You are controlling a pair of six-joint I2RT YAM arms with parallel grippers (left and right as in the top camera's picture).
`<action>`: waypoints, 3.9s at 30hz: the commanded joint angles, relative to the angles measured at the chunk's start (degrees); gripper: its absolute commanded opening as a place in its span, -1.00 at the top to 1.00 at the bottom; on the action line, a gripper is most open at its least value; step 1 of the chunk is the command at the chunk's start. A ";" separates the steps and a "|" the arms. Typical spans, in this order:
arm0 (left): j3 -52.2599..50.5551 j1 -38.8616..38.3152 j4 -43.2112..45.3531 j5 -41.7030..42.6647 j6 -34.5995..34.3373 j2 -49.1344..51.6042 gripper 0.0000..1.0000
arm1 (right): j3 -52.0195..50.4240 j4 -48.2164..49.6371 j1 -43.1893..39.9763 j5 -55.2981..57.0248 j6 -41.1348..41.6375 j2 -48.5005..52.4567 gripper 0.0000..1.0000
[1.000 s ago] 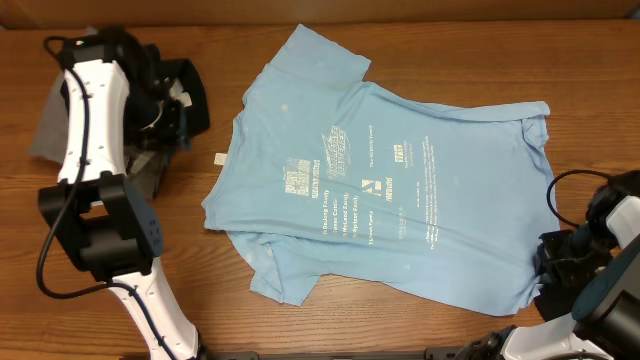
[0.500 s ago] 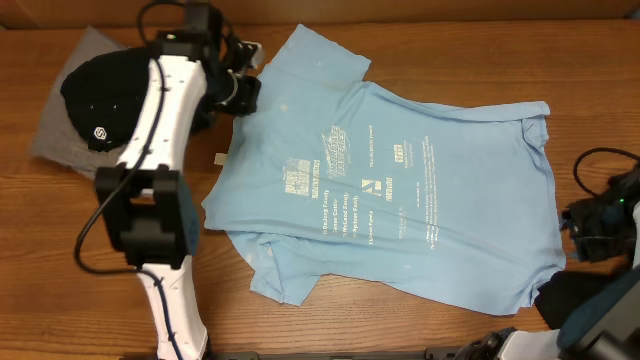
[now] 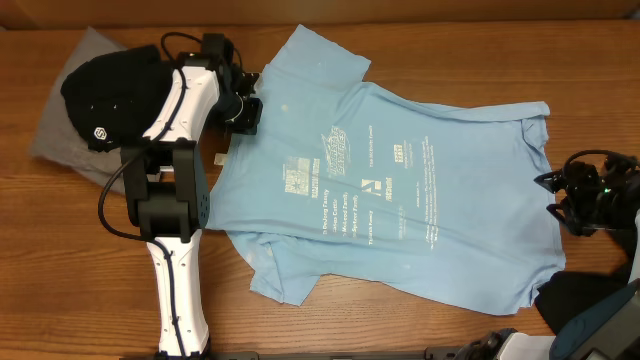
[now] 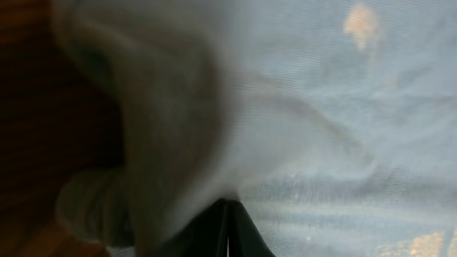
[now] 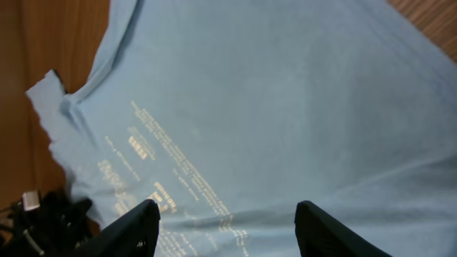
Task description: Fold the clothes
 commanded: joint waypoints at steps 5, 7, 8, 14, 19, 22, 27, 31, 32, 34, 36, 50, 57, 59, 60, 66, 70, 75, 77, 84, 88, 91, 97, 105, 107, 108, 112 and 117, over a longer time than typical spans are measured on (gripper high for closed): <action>0.13 5.60 -0.04 -11.74 -6.93 2.29 0.92 | 0.07 2.27 0.02 -3.93 -3.13 -1.22 -0.31; 1.09 6.73 -0.46 -7.15 -6.84 2.14 0.91 | -0.57 4.66 0.42 -3.98 -2.67 -1.01 -0.31; 1.66 7.04 -0.72 -5.73 -6.82 1.95 0.88 | -0.92 5.95 0.83 -3.91 -2.49 -0.94 -0.31; 10.14 7.34 -5.31 -1.11 -6.36 -0.87 0.51 | -1.77 15.08 6.38 0.22 1.40 -0.92 -0.28; 20.04 6.75 -13.79 -0.17 -5.55 -4.61 0.29 | -1.77 10.23 12.74 15.06 9.70 0.63 -0.20; 24.41 6.60 -19.54 -0.72 -4.37 -7.30 0.20 | -1.79 2.27 14.84 21.33 12.74 2.75 -0.19; 26.88 6.60 -26.47 -1.49 -4.39 -12.17 0.20 | -3.52 3.04 15.21 24.09 13.60 6.10 0.46; 26.88 6.60 -30.47 -1.62 -4.37 -15.47 0.28 | -7.13 7.45 15.21 22.05 16.81 9.29 0.51; 26.88 6.60 -31.67 -2.64 -4.39 -16.22 0.27 | -9.05 10.08 15.23 21.88 18.25 10.99 0.52; 26.88 6.54 -33.31 -4.02 -4.39 -16.44 0.28 | -11.28 12.63 15.23 21.86 19.91 12.70 0.56; 26.86 6.51 -35.54 -4.46 -4.37 -16.41 0.30 | -13.33 13.84 15.21 21.99 21.51 14.19 0.68; 25.46 5.46 -36.04 -4.35 -2.27 -16.44 0.28 | -16.79 2.34 11.21 33.07 28.39 11.28 0.92; 21.59 0.63 -36.04 -4.52 -1.38 -16.44 0.27 | -4.76 6.05 11.56 14.82 11.30 4.35 0.67; 19.10 -1.16 -35.52 -4.52 -1.40 -16.33 0.28 | -2.05 8.00 12.09 11.17 9.92 3.76 0.57; 17.77 -1.92 -34.91 -4.50 -1.44 -16.33 0.28 | -0.87 9.27 12.41 10.14 9.97 3.76 0.52; 8.24 -6.34 -29.03 -4.48 -1.70 -16.33 0.27 | -0.37 26.34 13.84 9.60 12.22 5.25 0.26; 3.02 -8.24 -24.70 -4.31 -1.88 -16.33 0.27 | -0.37 35.80 13.84 10.05 16.48 9.20 0.07; -2.21 -10.45 -19.98 -4.42 -1.81 -16.31 0.21 | -0.35 45.22 13.84 10.03 20.94 16.85 0.07; -3.89 -10.95 -18.80 -4.28 -1.88 -16.31 0.18 | -0.35 47.67 13.84 10.08 21.66 19.54 0.07; -7.98 -11.91 -16.87 -4.26 -2.54 -16.31 0.17 | -0.35 52.70 13.81 10.99 22.25 26.25 -0.01; -8.59 -11.89 -16.28 -4.28 -2.95 -16.31 0.16 | -0.35 54.90 13.77 10.88 22.25 27.91 -0.01; -8.59 -11.93 -15.63 -4.28 -2.97 -16.31 0.14 | -0.35 57.20 13.79 10.88 22.25 28.04 0.00; -8.59 -11.91 -14.93 -4.26 -3.58 -16.31 0.12 | -0.35 59.87 13.73 10.88 22.51 28.04 0.02; -8.59 -11.91 -13.70 -3.82 -3.63 -16.31 0.07 | -0.35 61.53 13.73 10.29 27.58 28.04 0.88; -8.59 -11.91 -13.46 -3.58 -4.02 -16.31 0.06 | -0.35 68.15 13.55 9.79 34.53 28.04 0.92; -8.59 -11.91 -13.42 -3.39 -4.00 -16.31 0.06 | -0.35 73.59 13.35 9.57 39.65 28.04 0.92; -8.59 -11.91 -13.55 -3.39 -4.00 -16.31 0.05 | -0.35 90.95 13.07 9.05 48.15 28.02 -0.48; -8.59 -11.91 -13.46 -3.41 -4.00 -16.31 -0.02 | -0.35 87.65 12.11 -0.28 42.69 28.02 -1.00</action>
